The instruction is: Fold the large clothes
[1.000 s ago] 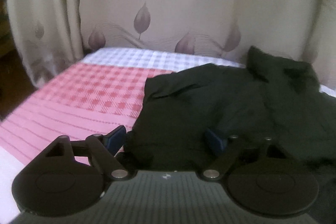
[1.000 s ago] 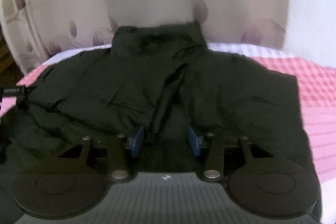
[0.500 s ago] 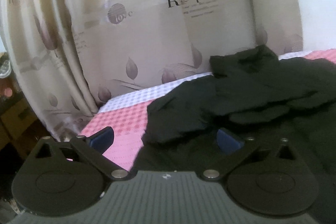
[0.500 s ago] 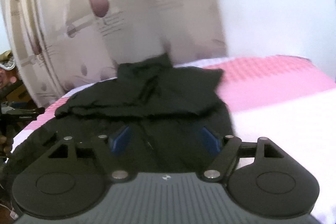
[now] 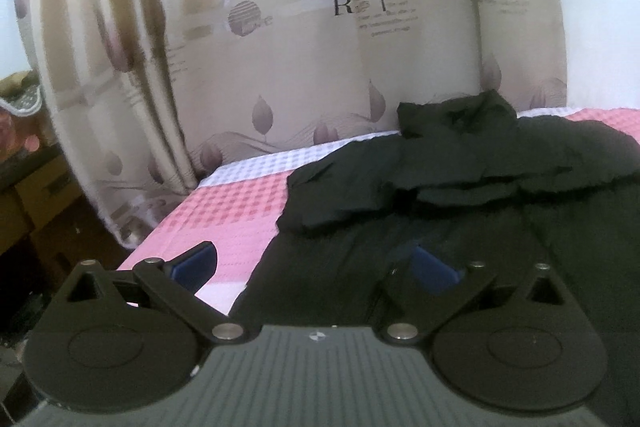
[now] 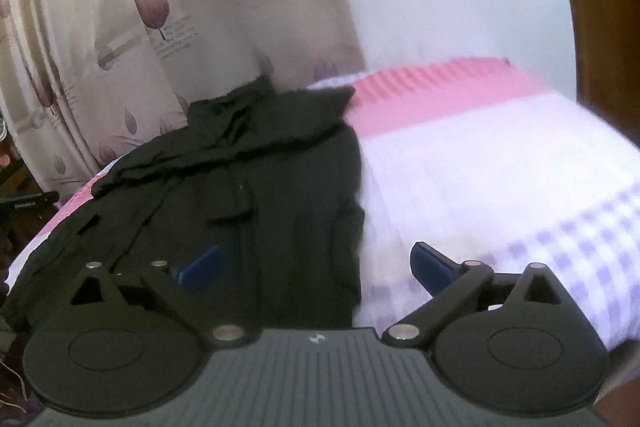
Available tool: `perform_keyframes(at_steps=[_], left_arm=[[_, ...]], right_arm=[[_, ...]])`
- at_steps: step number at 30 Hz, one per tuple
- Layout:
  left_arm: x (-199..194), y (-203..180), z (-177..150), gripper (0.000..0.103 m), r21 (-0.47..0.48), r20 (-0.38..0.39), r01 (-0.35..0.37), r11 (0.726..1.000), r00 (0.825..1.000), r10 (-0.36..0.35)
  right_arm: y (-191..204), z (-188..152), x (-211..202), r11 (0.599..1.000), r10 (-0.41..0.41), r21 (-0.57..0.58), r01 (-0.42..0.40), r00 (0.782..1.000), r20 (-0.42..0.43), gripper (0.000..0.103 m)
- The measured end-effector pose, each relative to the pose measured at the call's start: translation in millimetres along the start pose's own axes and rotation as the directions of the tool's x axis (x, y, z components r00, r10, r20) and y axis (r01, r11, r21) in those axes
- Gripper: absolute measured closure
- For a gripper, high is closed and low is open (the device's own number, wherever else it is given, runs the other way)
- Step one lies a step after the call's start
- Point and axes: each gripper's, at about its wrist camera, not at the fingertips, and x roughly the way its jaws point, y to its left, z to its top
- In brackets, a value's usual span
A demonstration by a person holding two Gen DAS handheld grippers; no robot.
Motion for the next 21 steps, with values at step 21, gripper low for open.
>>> perform_keyframes(at_steps=[21], left_arm=[[-32, 171, -113, 0.008, -0.428, -0.119, 0.312, 0.848, 0.911, -0.395]], right_arm=[[-3, -34, -3, 0.999, 0.04, 0.016, -0.04, 0.999, -0.025, 0.001]])
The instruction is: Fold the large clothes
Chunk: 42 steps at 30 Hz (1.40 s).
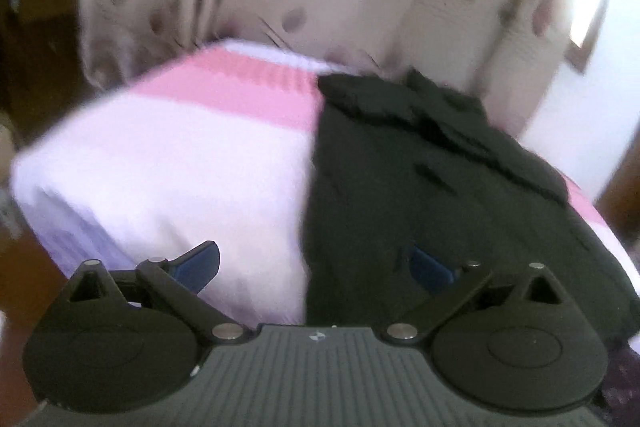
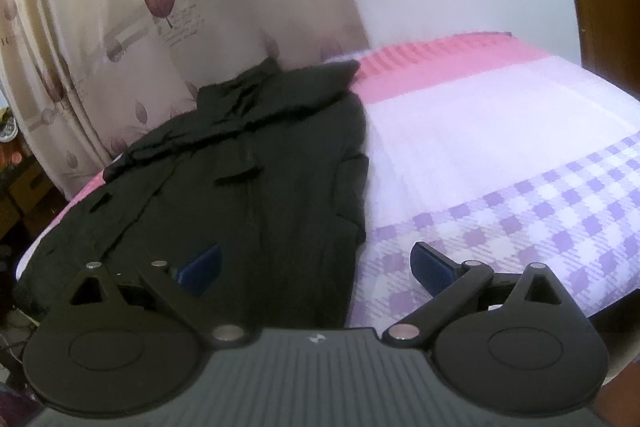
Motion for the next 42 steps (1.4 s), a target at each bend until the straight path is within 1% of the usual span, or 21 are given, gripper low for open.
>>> perform_keyframes(at_steps=[2, 5, 10, 14, 15, 16, 18, 19, 20, 22, 23, 24, 28, 29, 31, 33, 36, 38, 39, 40, 42], left_arm=[[14, -2, -10, 0.017, -0.004, -0.067, 0.061, 0.998, 0.996, -0.062], [33, -7, -23, 0.046, -0.009, -0.157, 0.128, 0.992, 0.979, -0.128], [30, -13, -29, 0.068, -0.003, -0.146, 0.158, 0.987, 0.977, -0.157], [18, -19, -26, 0.071, 0.004, -0.1, 0.2, 0.98, 0.975, -0.199], [16, -19, -26, 0.071, -0.012, -0.087, 0.216, 0.976, 0.972, -0.216], [17, -19, -24, 0.071, -0.022, -0.079, 0.231, 0.973, 0.97, -0.232], [20, -20, -23, 0.069, -0.018, -0.09, 0.23, 0.973, 0.969, -0.231], [23, -21, -24, 0.069, -0.013, -0.102, 0.214, 0.977, 0.971, -0.214], [23, -17, -25, 0.068, -0.021, -0.109, 0.213, 0.977, 0.971, -0.214], [26, -10, -27, 0.048, -0.065, -0.119, 0.231, 0.971, 0.964, -0.238], [27, -7, -29, 0.032, -0.086, -0.123, 0.23, 0.969, 0.963, -0.239], [27, -5, -29, 0.023, -0.096, -0.122, 0.231, 0.968, 0.963, -0.242], [30, -8, -26, 0.021, -0.098, -0.123, 0.24, 0.966, 0.96, -0.251], [30, -8, -26, 0.023, -0.095, -0.123, 0.236, 0.967, 0.961, -0.247], [30, -11, -26, 0.031, -0.075, -0.122, 0.207, 0.975, 0.969, -0.215], [31, -18, -28, 0.066, -0.036, -0.14, 0.169, 0.985, 0.975, -0.173], [29, -24, -29, 0.08, 0.006, -0.124, 0.13, 0.992, 0.984, -0.128], [26, -29, -30, 0.084, 0.033, -0.108, 0.109, 0.993, 0.989, -0.105], [24, -31, -30, 0.086, 0.046, -0.098, 0.1, 0.994, 0.991, -0.095], [21, -35, -29, 0.087, 0.058, -0.085, 0.091, 0.994, 0.993, -0.086], [15, -40, -28, 0.088, 0.083, -0.057, 0.083, 0.993, 0.995, -0.078]], right_arm=[[1, -1, 1, 1.0, 0.01, -0.008, -0.01, 1.0, -0.012, 0.001], [-1, -5, 3, 1.0, 0.014, 0.002, -0.014, 0.999, -0.029, 0.001], [-9, -10, -1, 0.998, 0.043, 0.051, -0.042, 0.999, -0.032, 0.002], [-11, -13, -2, 0.993, 0.091, 0.073, -0.088, 0.995, -0.045, 0.006], [-10, -14, -2, 0.993, 0.096, 0.07, -0.093, 0.994, -0.047, 0.019], [-9, -15, -1, 0.993, 0.101, 0.069, -0.097, 0.993, -0.053, 0.044], [-9, -16, 2, 0.989, 0.127, 0.085, -0.12, 0.989, -0.076, 0.068], [-8, -17, 4, 0.987, 0.14, 0.092, -0.133, 0.986, -0.084, 0.072], [-6, -17, 4, 0.986, 0.146, 0.089, -0.138, 0.986, -0.083, 0.073], [-7, -16, 2, 0.984, 0.159, 0.096, -0.151, 0.985, -0.073, 0.076], [-10, -15, 1, 0.98, 0.17, 0.117, -0.161, 0.983, -0.07, 0.076], [-14, -15, 1, 0.977, 0.174, 0.135, -0.164, 0.982, -0.068, 0.077], [-22, -16, 3, 0.972, 0.189, 0.16, -0.174, 0.979, -0.083, 0.074], [-23, -14, 5, 0.968, 0.201, 0.174, -0.183, 0.976, -0.088, 0.072], [-24, -10, 10, 0.955, 0.236, 0.208, -0.212, 0.967, -0.1, 0.047], [-24, -7, 13, 0.942, 0.266, 0.232, -0.241, 0.96, -0.086, 0.037], [-10, -4, 19, 0.958, 0.247, 0.17, -0.229, 0.964, -0.097, 0.037], [0, -4, 22, 0.97, 0.229, 0.11, -0.217, 0.967, -0.114, 0.048], [5, -5, 24, 0.977, 0.209, 0.079, -0.2, 0.97, -0.123, 0.066], [7, -7, 25, 0.982, 0.189, 0.054, -0.184, 0.973, -0.129, 0.076], [1, -8, 24, 0.98, 0.194, 0.077, -0.186, 0.974, -0.121, 0.083]])
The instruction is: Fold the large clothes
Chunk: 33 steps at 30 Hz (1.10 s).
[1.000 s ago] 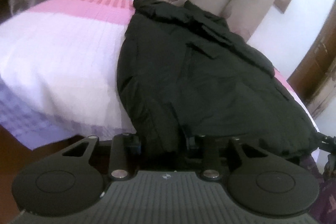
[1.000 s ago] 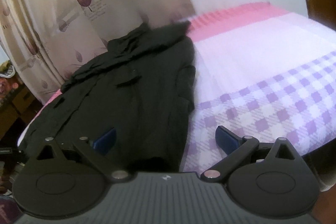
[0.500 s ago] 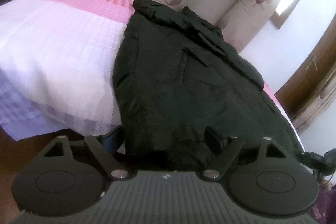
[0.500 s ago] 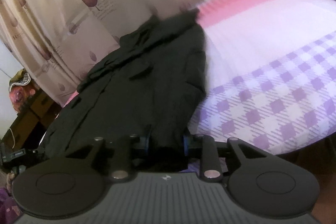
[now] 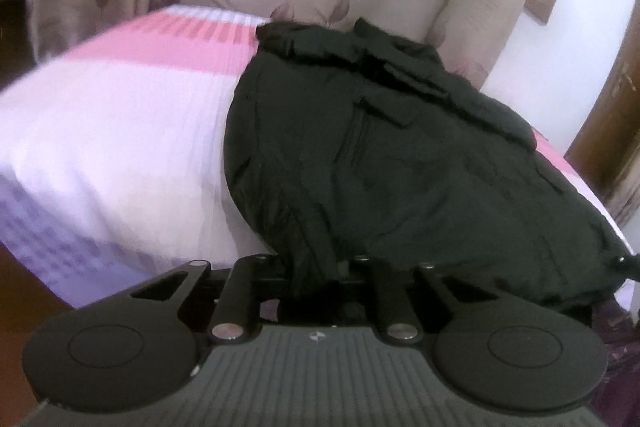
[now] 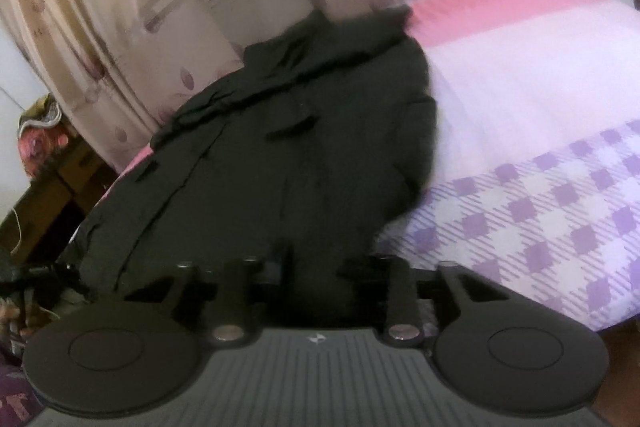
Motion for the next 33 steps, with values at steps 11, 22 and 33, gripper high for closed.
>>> perform_keyframes(at_steps=[11, 22, 33], left_arm=[[1, -3, 9, 0.085, 0.019, -0.007, -0.021, 1.0, 1.0, 0.021], [11, -5, 9, 0.06, 0.039, -0.023, -0.072, 0.997, 0.997, 0.073], [-1, -30, 12, 0.088, 0.149, 0.052, -0.149, 0.978, 0.988, 0.143]], right_arm=[[-14, 5, -11, 0.994, 0.072, 0.075, -0.075, 0.997, 0.037, 0.086], [-7, 2, -5, 0.997, 0.058, 0.049, -0.057, 0.998, -0.004, 0.061], [1, 3, -4, 0.999, 0.046, 0.025, -0.046, 0.999, 0.015, 0.089]])
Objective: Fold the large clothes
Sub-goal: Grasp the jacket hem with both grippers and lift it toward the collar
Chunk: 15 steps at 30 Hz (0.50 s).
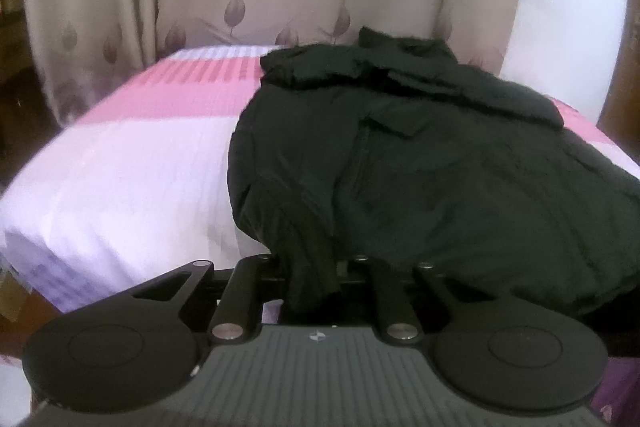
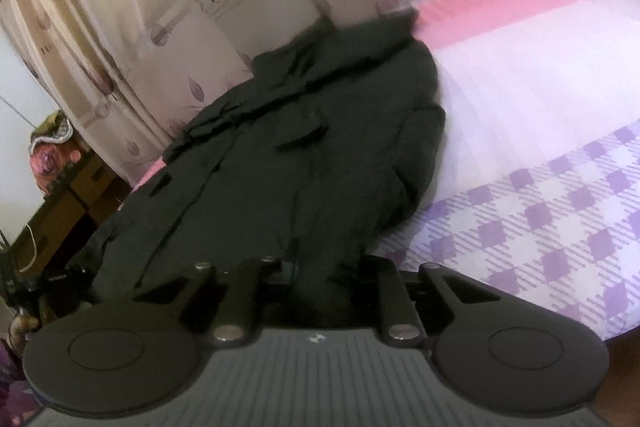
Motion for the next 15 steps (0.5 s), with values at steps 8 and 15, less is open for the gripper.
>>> perform_keyframes(at_steps=[8, 15], left_arm=[[-9, -2, 6, 0.089, 0.005, 0.025, 0.0, 1.0, 1.0, -0.001], [-16, -5, 9, 0.089, 0.026, 0.033, -0.001, 1.0, 0.999, 0.001]], right_arm=[[-6, 2, -6, 0.997, 0.044, 0.061, -0.045, 0.999, 0.016, 0.089], [-5, 2, -12, 0.994, 0.08, 0.073, -0.082, 0.997, 0.022, 0.089]])
